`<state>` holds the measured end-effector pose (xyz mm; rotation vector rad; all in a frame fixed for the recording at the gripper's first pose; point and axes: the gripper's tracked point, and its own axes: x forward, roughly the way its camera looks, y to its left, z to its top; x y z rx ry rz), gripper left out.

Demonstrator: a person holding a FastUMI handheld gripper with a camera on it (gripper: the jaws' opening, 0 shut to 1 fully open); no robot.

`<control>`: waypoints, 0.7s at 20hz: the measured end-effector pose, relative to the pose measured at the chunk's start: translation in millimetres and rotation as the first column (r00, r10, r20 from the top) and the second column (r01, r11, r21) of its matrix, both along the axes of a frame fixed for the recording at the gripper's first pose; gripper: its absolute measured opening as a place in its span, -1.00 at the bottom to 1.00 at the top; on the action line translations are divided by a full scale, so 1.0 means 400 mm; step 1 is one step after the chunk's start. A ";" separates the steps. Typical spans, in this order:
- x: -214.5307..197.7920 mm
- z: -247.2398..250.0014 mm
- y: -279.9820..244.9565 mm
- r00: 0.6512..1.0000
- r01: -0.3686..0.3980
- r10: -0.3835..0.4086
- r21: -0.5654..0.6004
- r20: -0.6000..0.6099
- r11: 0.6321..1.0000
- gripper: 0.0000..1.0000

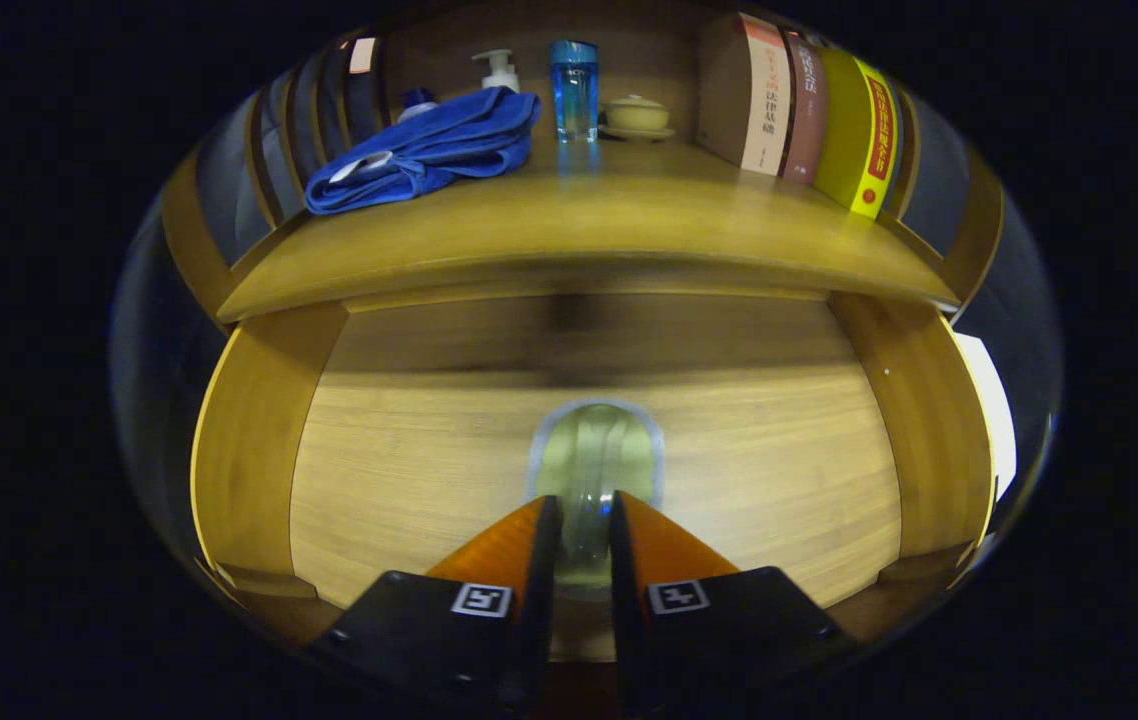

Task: Pull open the drawer, take out the items inside it, and place them on the countertop above the cabinet.

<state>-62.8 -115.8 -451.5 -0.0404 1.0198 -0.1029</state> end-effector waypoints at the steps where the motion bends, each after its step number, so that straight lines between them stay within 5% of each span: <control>1: 0.000 0.002 -0.002 1.000 0.000 0.000 0.001 0.004 1.000 -0.30; 4: -0.002 0.031 0.004 1.000 -0.004 0.004 0.010 0.021 1.000 -0.48; 14: 0.041 0.217 0.071 0.986 -0.126 0.127 -0.014 0.107 0.992 -0.48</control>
